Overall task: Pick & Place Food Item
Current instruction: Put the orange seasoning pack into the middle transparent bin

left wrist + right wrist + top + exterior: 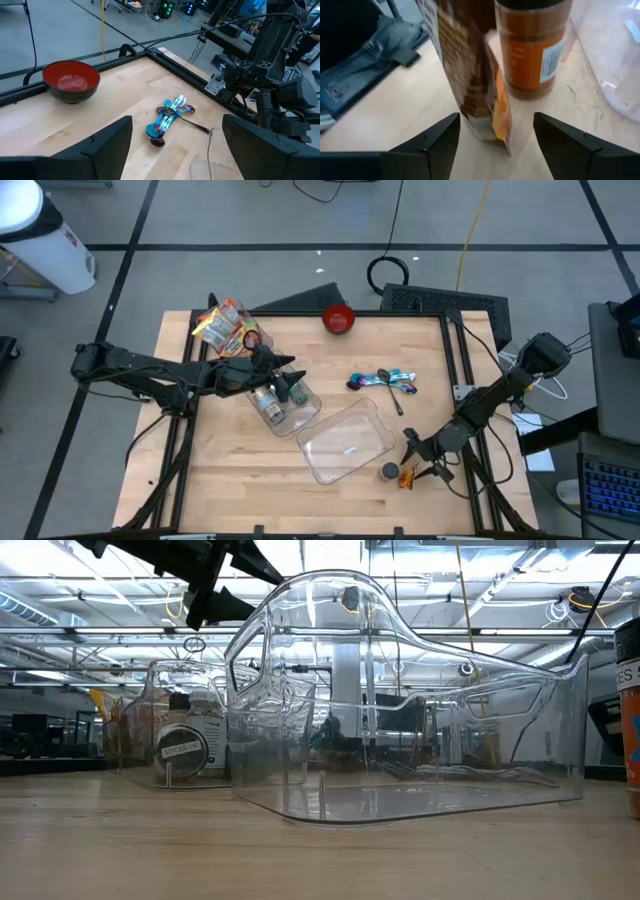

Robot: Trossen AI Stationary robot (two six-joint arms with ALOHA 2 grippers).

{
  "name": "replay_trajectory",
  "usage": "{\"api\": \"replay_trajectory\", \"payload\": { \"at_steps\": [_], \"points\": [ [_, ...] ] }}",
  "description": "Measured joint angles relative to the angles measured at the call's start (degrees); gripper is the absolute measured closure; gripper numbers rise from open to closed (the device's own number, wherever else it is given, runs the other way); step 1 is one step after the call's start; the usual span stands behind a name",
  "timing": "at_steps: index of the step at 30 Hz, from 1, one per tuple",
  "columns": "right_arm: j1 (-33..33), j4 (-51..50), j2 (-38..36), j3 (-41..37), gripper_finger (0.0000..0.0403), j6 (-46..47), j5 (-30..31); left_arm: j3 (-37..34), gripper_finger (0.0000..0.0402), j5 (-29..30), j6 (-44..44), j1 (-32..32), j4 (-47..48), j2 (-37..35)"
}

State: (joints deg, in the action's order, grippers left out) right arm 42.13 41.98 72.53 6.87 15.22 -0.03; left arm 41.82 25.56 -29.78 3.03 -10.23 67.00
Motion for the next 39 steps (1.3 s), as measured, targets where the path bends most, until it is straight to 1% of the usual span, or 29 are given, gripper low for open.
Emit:
{"api": "replay_trajectory", "payload": {
  "at_steps": [4, 9, 14, 18, 21, 26, 31, 35, 36, 39],
  "points": [
    [0.00, 0.03, 0.34, 0.02, 0.0196, -1.72, -0.02, 0.00, 0.0075, 0.00, -0.09, 0.00, -0.03, 0.00],
    [0.00, 0.25, -0.07, 0.04, 0.0272, -2.64, -0.11, 0.00, 0.0071, 0.00, -0.09, 0.00, -0.34, 0.00],
    [0.00, 0.23, -0.07, 0.04, 0.0344, -2.91, -1.76, 0.00, 0.0078, 0.00, -0.09, 0.00, -0.56, 0.00],
    [0.00, 0.23, -0.07, 0.04, 0.0386, -2.90, -1.75, 0.00, 0.0086, 0.00, -0.09, 0.00, -0.56, 0.00],
    [0.00, 0.17, -0.60, 0.04, 0.0394, -1.67, -1.77, 0.00, 0.0091, 0.01, -0.47, 0.00, -0.58, 0.00],
    [0.00, 0.15, -4.77, 0.07, 0.0387, 0.86, -1.82, 0.00, 0.0088, 0.01, -0.77, 0.00, -0.87, 0.00],
    [0.00, -0.94, -13.22, 0.09, 0.0395, 2.72, -3.23, 0.00, 0.0082, 0.00, -0.76, 0.00, -0.89, 0.00],
    [0.93, -1.63, -20.83, 0.11, 0.0396, 8.14, -5.22, 0.00, 0.0089, 0.00, -0.76, 0.00, -0.86, 0.00],
    [1.30, -1.58, -22.48, 0.11, 0.0395, 8.80, -6.00, 0.00, 0.0091, 0.01, -0.76, 0.00, -0.86, 0.00],
    [2.28, 0.19, -27.03, 0.11, 0.0395, 9.27, -5.85, 0.00, 0.0095, 0.02, -0.76, 0.00, -0.86, 0.00]
  ]
}}
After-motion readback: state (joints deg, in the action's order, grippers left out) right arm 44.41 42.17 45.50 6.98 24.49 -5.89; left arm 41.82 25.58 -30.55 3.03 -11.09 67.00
